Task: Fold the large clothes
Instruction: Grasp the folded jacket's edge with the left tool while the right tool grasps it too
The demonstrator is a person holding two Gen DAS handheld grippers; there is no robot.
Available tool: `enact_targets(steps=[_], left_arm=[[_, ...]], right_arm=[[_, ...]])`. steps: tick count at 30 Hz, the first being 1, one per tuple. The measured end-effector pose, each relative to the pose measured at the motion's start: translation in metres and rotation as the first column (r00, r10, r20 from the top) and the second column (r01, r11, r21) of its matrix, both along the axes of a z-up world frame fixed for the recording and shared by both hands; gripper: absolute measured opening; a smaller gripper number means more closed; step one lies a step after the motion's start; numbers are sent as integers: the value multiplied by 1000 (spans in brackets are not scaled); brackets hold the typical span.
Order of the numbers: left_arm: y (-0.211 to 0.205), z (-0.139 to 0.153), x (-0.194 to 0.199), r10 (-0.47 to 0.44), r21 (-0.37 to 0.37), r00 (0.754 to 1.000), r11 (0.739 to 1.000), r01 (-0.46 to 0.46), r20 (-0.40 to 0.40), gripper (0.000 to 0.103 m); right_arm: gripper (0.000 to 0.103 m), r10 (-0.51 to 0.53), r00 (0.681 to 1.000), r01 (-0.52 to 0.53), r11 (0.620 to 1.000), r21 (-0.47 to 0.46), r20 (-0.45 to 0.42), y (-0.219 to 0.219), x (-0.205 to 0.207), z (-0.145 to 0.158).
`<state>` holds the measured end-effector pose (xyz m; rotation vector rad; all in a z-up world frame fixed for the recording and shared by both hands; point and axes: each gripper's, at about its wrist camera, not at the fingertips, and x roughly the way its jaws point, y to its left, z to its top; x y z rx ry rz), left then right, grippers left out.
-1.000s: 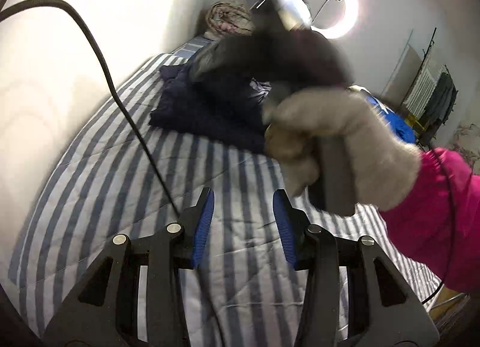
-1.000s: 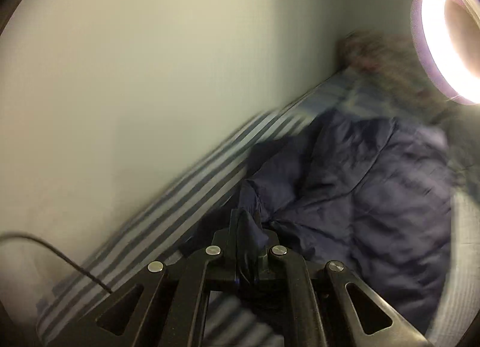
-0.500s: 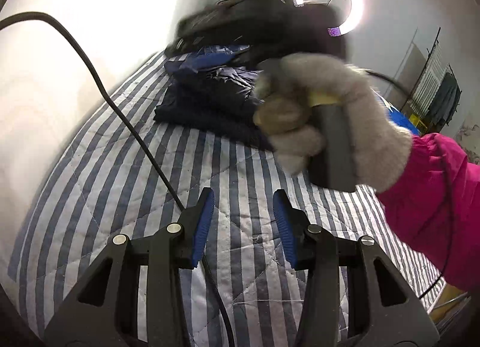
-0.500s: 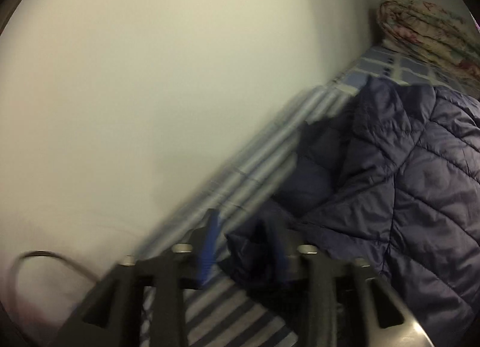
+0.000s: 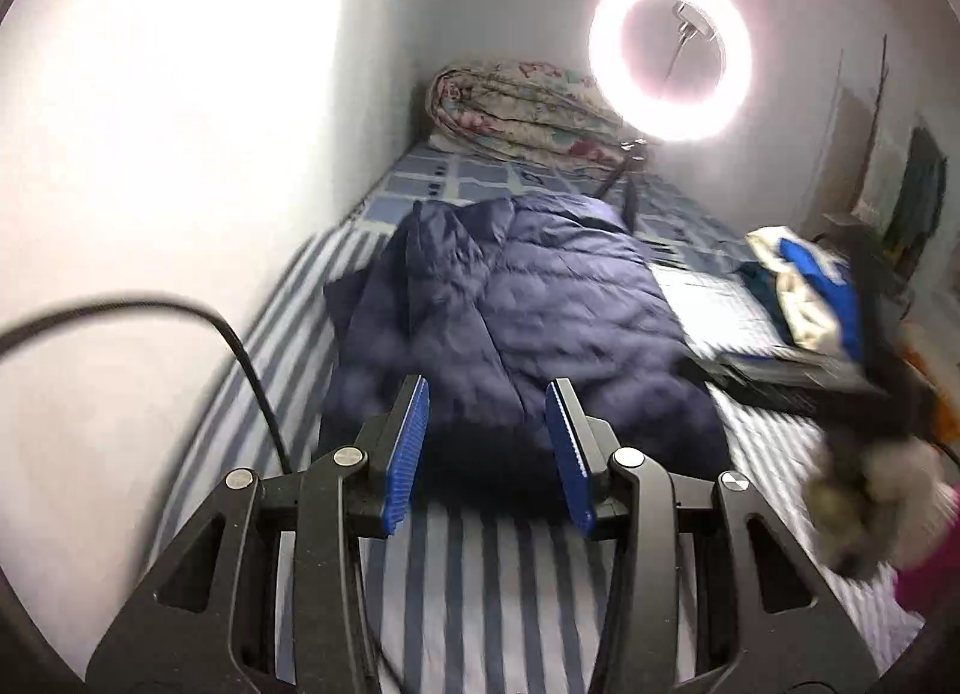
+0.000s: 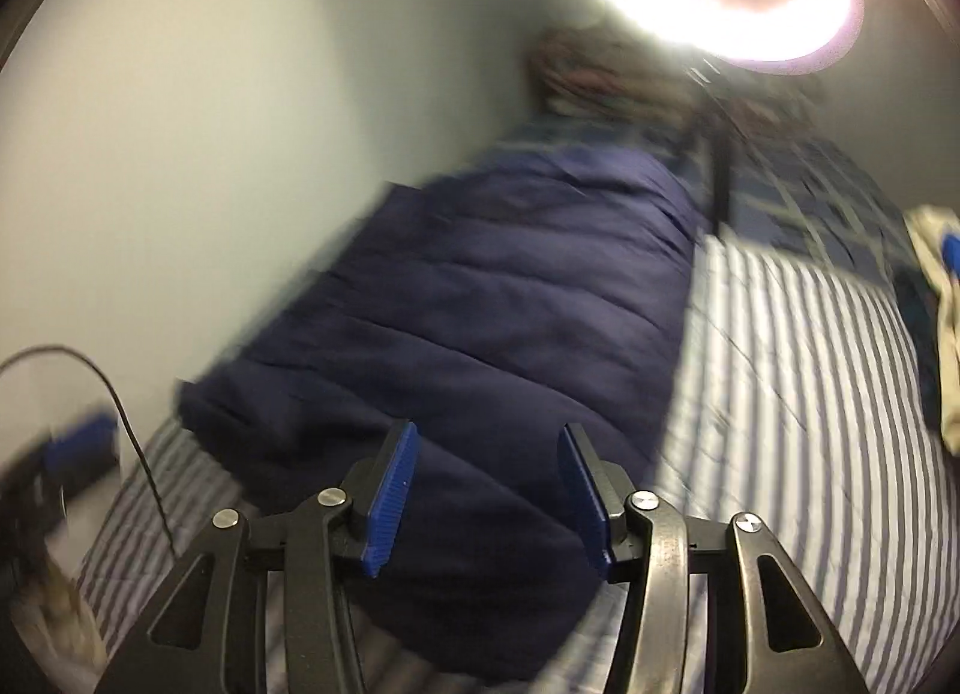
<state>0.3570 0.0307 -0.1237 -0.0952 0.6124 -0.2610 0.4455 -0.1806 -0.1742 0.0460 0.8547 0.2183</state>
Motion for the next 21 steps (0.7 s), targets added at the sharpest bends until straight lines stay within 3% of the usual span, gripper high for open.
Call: enact_targets(steps=[3, 5, 7, 9, 13, 15, 17, 19, 21], left_arm=[[-4, -23, 37, 79, 94, 995, 993, -74, -52, 44], [9, -55, 53, 135, 127, 980, 985, -117, -144, 44], [26, -81, 55, 143, 58, 967, 989, -134, -211, 44], [36, -89, 48, 152, 4, 964, 988, -155, -220, 44], [31, -80, 40, 152, 57, 969, 988, -143, -195, 44], [28, -81, 38, 149, 67, 970, 988, -139, -191, 44], [28, -83, 40, 147, 48, 969, 989, -140, -198, 44], [29, -83, 46, 146, 35, 967, 989, -142, -207, 44], [28, -82, 49, 145, 39, 968, 989, -140, -207, 44]], right_arm=[[78, -63, 998, 64, 996, 58, -19, -29, 1, -9], [84, -94, 995, 96, 992, 87, -21, -47, -3, -14], [84, -82, 995, 90, 986, 140, -59, -61, 2, -23], [84, -58, 994, 74, 979, 188, -88, -70, 3, -31], [84, -3, 989, 51, 946, 321, -149, -76, 4, -52], [84, 49, 981, 34, 910, 413, -189, -73, 9, -67], [82, 77, 972, 34, 887, 461, -221, -68, 13, -80], [62, 95, 972, 18, 881, 473, -214, -62, 17, -81], [49, 88, 971, 25, 889, 458, -224, -59, 18, -79]])
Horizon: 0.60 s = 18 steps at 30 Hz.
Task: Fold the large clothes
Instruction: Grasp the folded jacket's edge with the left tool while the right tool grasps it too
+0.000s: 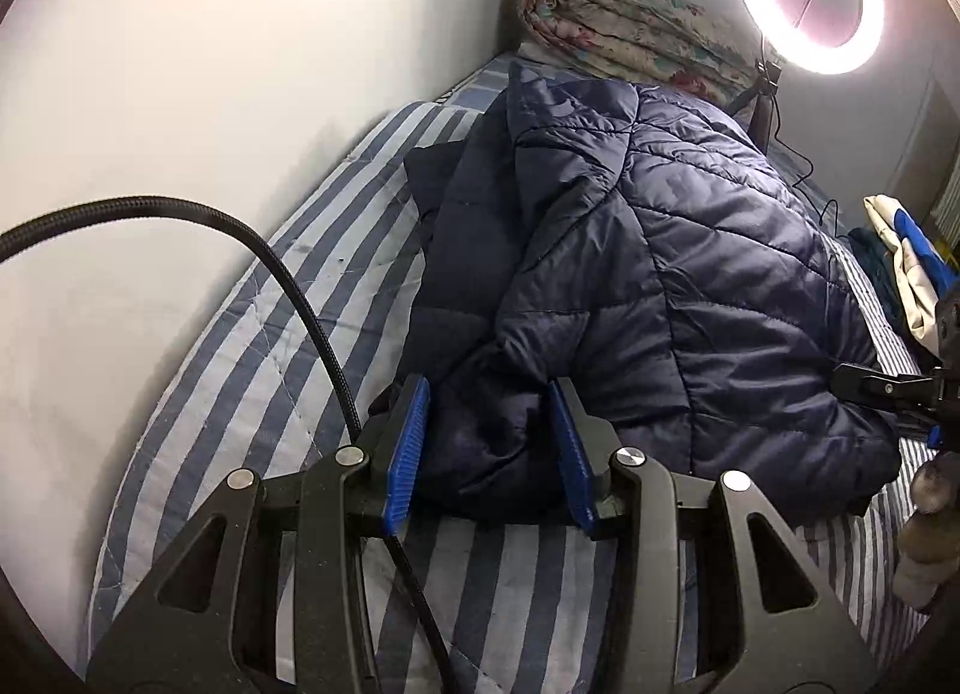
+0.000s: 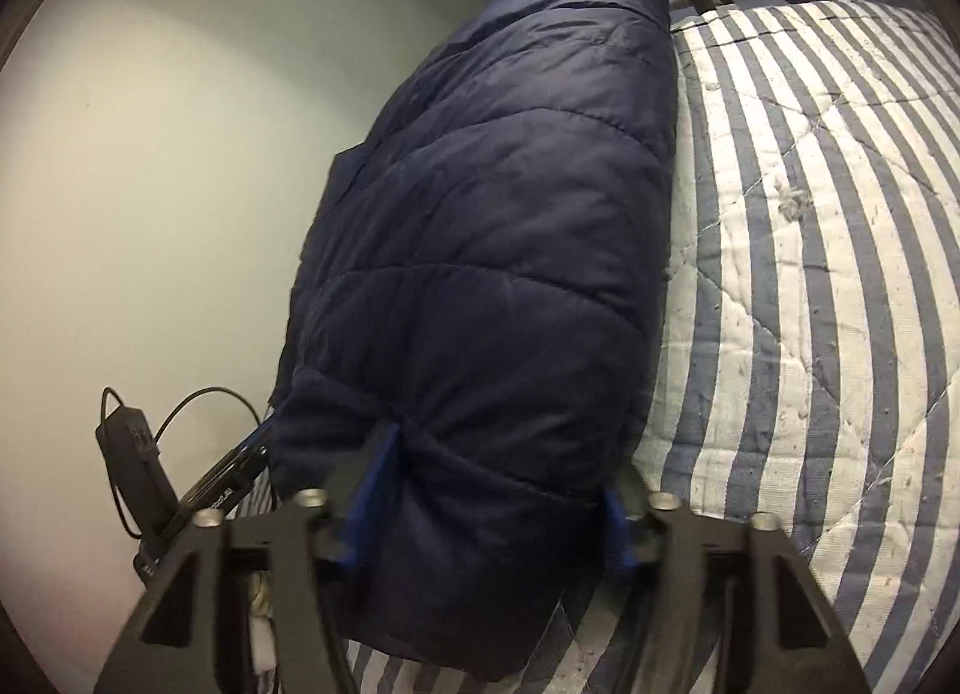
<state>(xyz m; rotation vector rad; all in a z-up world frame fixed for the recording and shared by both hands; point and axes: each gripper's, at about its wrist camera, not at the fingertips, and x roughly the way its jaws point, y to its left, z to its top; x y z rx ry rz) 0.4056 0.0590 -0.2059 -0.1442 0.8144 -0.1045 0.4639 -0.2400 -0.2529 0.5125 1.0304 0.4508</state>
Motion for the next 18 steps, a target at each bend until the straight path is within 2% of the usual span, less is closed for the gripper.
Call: enact_targets(steps=[3, 5, 12, 18], left_arm=[[-4, 1, -3, -12, 7, 1000, 1000, 12, -1, 44], [-3, 3, -9, -23, -4, 1000, 1000, 23, -3, 43], [-20, 9, -48, -122, -61, 992, 991, 122, -10, 42], [-57, 25, -110, -311, -111, 950, 945, 308, -11, 42]], right_arm=[[29, 16, 1000, -15, 999, -47, 12, 1, -2, 11], [25, 18, 1000, -17, 998, -54, 11, -1, -5, 21], [22, 51, 998, -55, 985, -165, -30, -16, -36, 43], [22, 56, 995, -72, 972, -222, -77, -68, -91, 59]])
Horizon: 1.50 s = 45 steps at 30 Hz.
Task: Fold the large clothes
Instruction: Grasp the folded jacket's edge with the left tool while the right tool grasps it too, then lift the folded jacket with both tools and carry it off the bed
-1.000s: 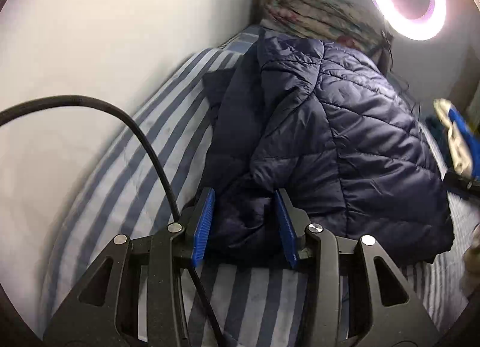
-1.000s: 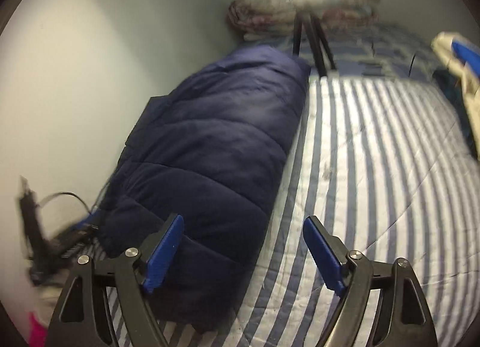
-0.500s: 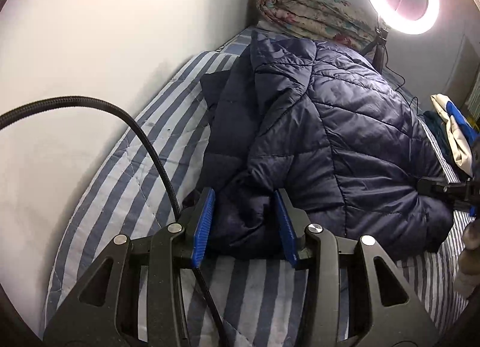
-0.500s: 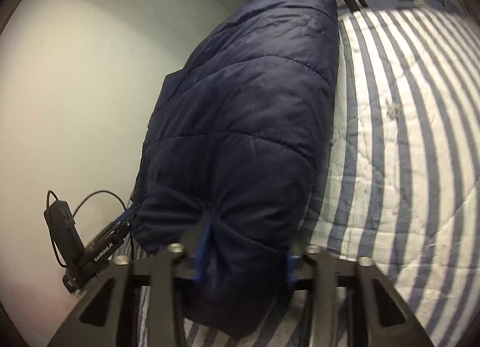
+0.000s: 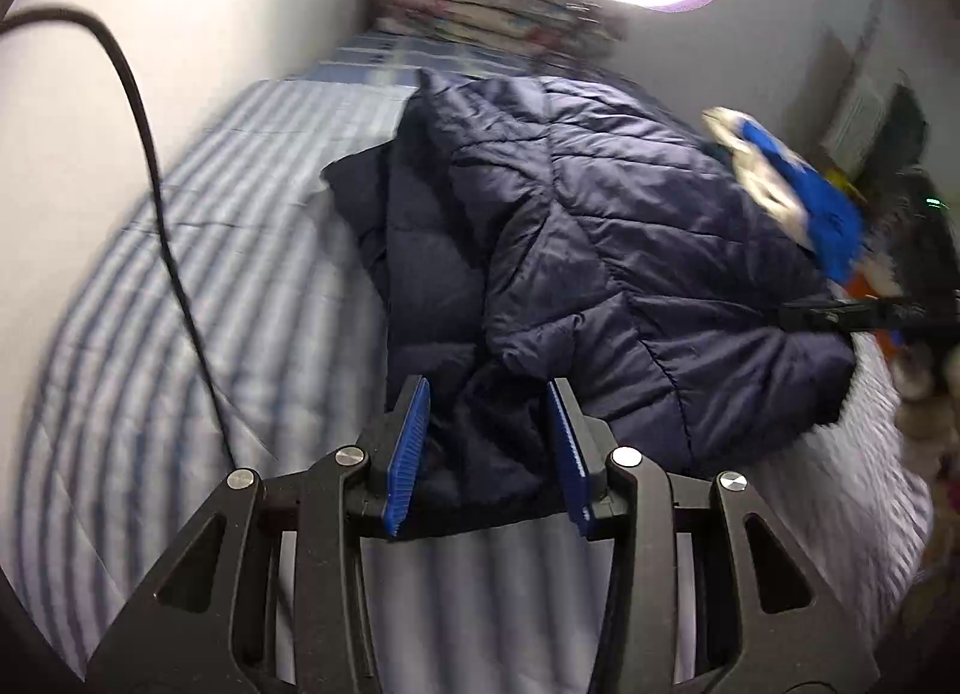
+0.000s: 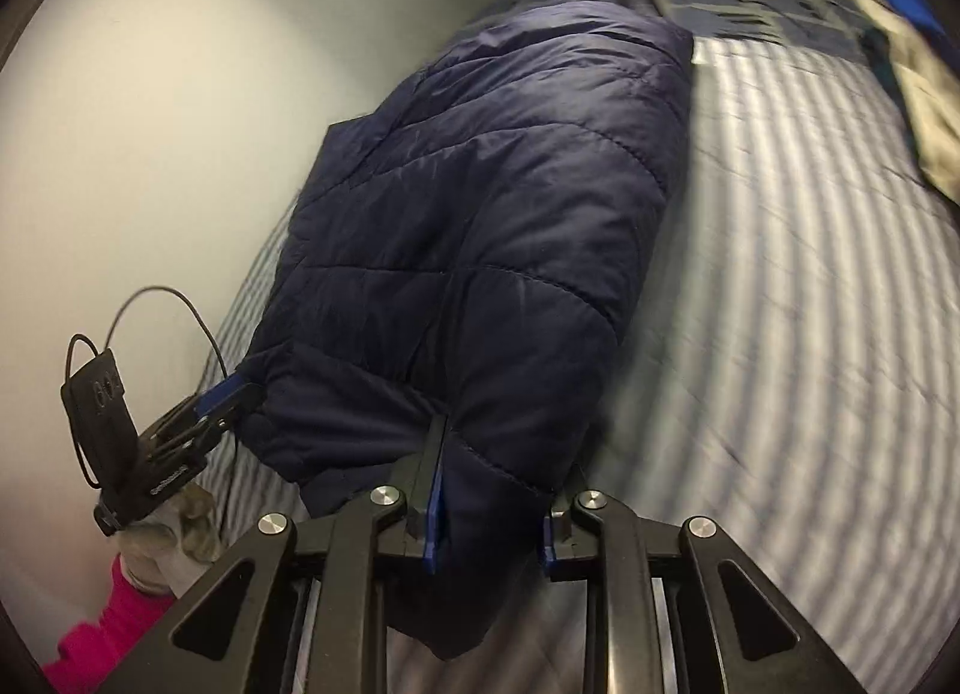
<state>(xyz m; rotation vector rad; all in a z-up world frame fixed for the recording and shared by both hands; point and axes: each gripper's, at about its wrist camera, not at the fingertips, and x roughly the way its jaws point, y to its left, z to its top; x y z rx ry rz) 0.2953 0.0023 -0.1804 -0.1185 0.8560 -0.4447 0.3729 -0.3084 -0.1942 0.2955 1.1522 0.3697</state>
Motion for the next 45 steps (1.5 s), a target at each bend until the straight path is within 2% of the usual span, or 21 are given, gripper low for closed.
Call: enact_targets(steps=[3, 6, 9, 11, 13, 14, 16, 18, 21, 24, 28, 30, 32, 34, 35, 36, 38, 40, 42, 43, 45], left_arm=[[-6, 17, -30, -42, -24, 999, 999, 43, 28, 42], [-1, 35, -42, -39, -40, 998, 998, 41, 55, 42], [4, 51, -34, -7, -76, 997, 997, 13, 73, 42], [8, 57, -22, 32, -75, 994, 997, -24, 106, 42], [10, 58, -3, 71, -85, 990, 995, -61, 122, 42], [10, 57, 7, 85, -105, 990, 992, -74, 111, 42], [12, 47, 33, 92, -197, 995, 977, -83, 39, 46], [9, 34, 52, 86, -240, 996, 967, -88, -20, 51], [3, 15, 76, 83, -212, 995, 973, -94, -59, 52], [9, -1, 92, 86, -237, 989, 965, -112, -118, 61], [33, -25, 114, 102, -331, 970, 928, -174, -222, 66], [46, -39, 125, 109, -388, 950, 894, -223, -294, 68], [51, -49, 132, 94, -456, 934, 853, -254, -343, 70], [54, -54, 136, 77, -501, 930, 825, -261, -359, 70], [55, -55, 137, 66, -515, 932, 818, -256, -357, 71], [56, -55, 138, 58, -525, 932, 813, -251, -357, 71], [59, -57, 140, 39, -553, 933, 796, -245, -357, 75], [60, -59, 144, 2, -593, 933, 772, -229, -359, 76], [59, -60, 148, -38, -632, 933, 745, -213, -358, 78], [61, -59, 146, -46, -646, 933, 734, -211, -357, 79], [60, -60, 148, -66, -661, 932, 723, -201, -356, 79]], right_arm=[[23, -11, 1000, 11, 1000, -28, 1, -26, -29, 1], [44, 7, 1000, -7, 999, -52, 3, -42, -53, -2], [46, -11, 996, 24, 989, -146, 91, -52, -62, 12], [46, -50, 979, 88, 979, -186, 199, -63, -65, 32], [46, -86, 949, 143, 975, -169, 302, -72, -50, 54], [46, -86, 941, 150, 973, -176, 327, -69, -40, 58], [46, -78, 926, 163, 965, -207, 369, -65, -10, 64], [45, -75, 922, 166, 963, -212, 381, -50, 33, 61], [46, -74, 914, 197, 940, -277, 399, -38, 70, 48], [46, -77, 929, 197, 930, -310, 362, -22, 115, 27], [47, -41, 959, 154, 906, -395, 279, -1, 148, -14], [48, 5, 968, 114, 883, -455, 252, 12, 149, -27], [48, 42, 971, 90, 846, -526, 233, 23, 149, -29], [47, 73, 970, 74, 820, -568, 232, 30, 142, -22], [46, 86, 965, 70, 824, -562, 246, 31, 134, -15], [49, 86, 960, 71, 844, -532, 265, 28, 127, -5], [61, 52, 955, 97, 878, -469, 294, 15, 108, 10], [80, 7, 948, 124, 911, -392, 318, -6, 82, 21], [85, -27, 955, 129, 934, -333, 295, -26, 69, 18], [85, -45, 966, 120, 952, -283, 256, -40, 59, 12], [85, -82, 976, 126, 968, -215, 201, -61, 45, 1]])
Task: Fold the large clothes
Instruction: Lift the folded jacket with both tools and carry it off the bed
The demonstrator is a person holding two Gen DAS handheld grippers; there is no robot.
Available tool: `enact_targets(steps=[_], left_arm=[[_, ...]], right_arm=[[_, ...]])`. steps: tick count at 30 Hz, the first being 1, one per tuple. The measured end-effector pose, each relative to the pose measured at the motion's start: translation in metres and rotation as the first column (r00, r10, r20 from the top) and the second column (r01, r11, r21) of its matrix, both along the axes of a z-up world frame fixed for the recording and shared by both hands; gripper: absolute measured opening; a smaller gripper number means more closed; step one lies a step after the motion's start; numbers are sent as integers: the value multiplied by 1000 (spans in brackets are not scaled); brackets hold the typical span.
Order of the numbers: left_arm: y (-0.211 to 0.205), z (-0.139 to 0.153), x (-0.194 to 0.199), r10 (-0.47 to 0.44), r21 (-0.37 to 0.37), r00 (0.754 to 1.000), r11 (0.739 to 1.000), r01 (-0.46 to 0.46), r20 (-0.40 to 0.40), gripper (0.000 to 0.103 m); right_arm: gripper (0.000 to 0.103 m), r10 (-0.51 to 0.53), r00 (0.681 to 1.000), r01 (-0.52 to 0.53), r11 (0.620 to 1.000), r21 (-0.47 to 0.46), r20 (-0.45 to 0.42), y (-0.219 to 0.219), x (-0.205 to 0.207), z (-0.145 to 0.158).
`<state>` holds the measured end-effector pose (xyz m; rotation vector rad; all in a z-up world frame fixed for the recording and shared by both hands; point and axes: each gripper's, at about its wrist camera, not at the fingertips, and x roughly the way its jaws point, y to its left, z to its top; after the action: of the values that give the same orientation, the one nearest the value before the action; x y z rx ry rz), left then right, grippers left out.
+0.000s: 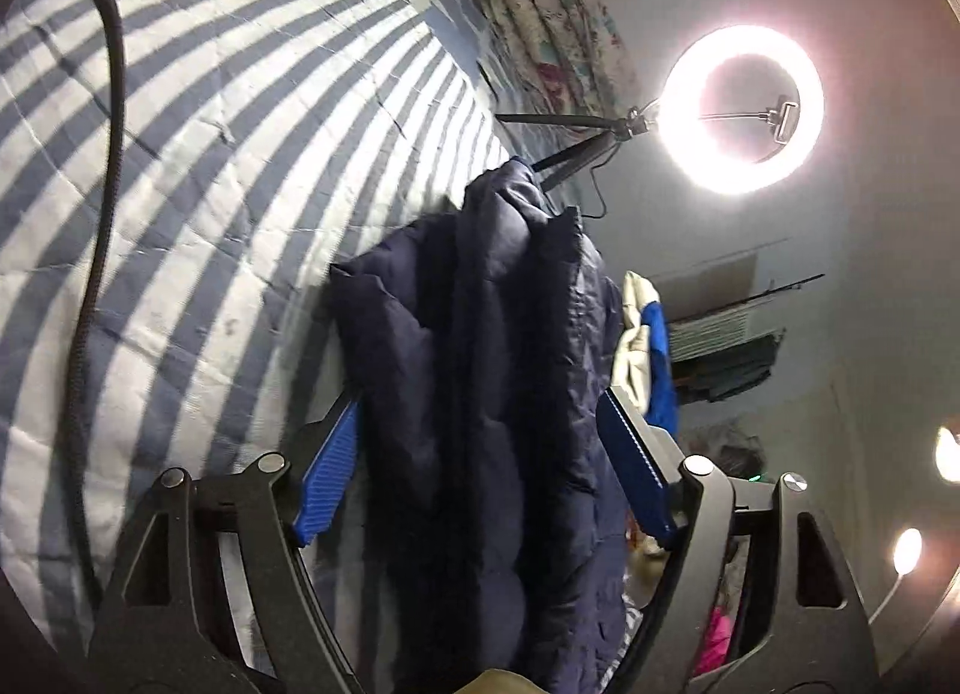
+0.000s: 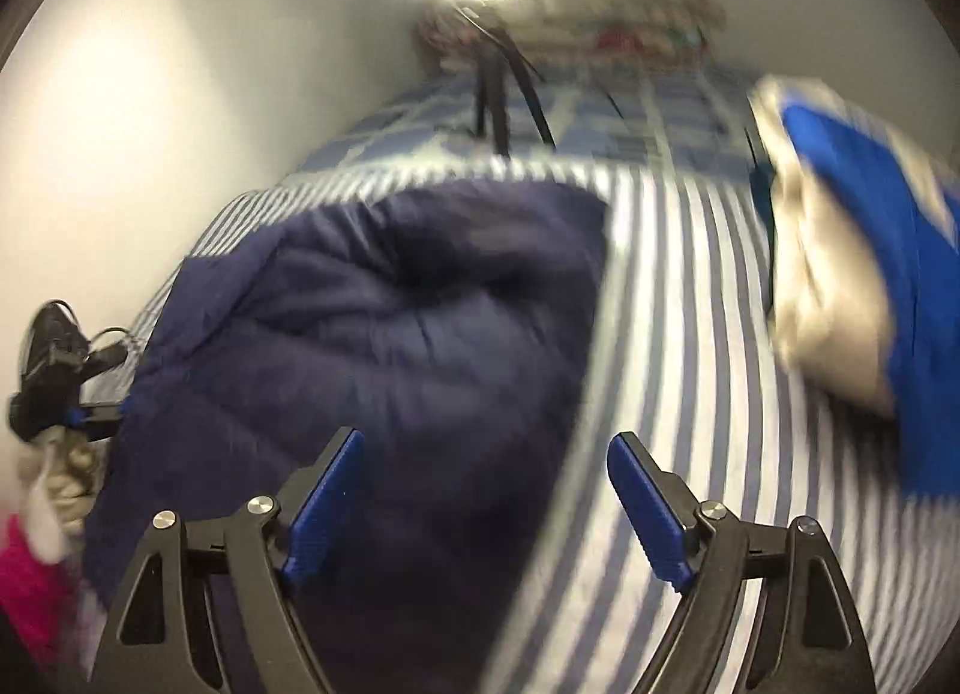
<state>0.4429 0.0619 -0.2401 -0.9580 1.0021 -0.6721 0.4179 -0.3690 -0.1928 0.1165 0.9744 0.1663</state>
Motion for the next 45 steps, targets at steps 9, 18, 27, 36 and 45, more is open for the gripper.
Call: enact_targets(steps=[9, 18, 27, 36, 45], left_arm=[[-23, 3, 9, -46, 60, 999, 997, 46, -12, 79], [-63, 11, 16, -88, 245, 996, 966, 83, 11, 76], [-97, 60, 5, -129, 460, 987, 885, 73, 91, 18], [-132, 108, -53, -197, 547, 972, 831, 96, 128, 14], [-170, 158, -116, -270, 556, 945, 822, 128, 183, 14]], right_arm=[[88, -91, 989, 126, 934, 334, -120, -64, -25, -46], [77, -60, 991, 109, 883, 456, -121, -60, -5, -57], [21, -57, 990, 101, 924, 369, -129, -18, 2, -35], [14, -51, 997, 58, 989, 136, -52, 10, -51, 33], [13, -76, 997, 76, 995, 61, 2, -21, -132, 81]])
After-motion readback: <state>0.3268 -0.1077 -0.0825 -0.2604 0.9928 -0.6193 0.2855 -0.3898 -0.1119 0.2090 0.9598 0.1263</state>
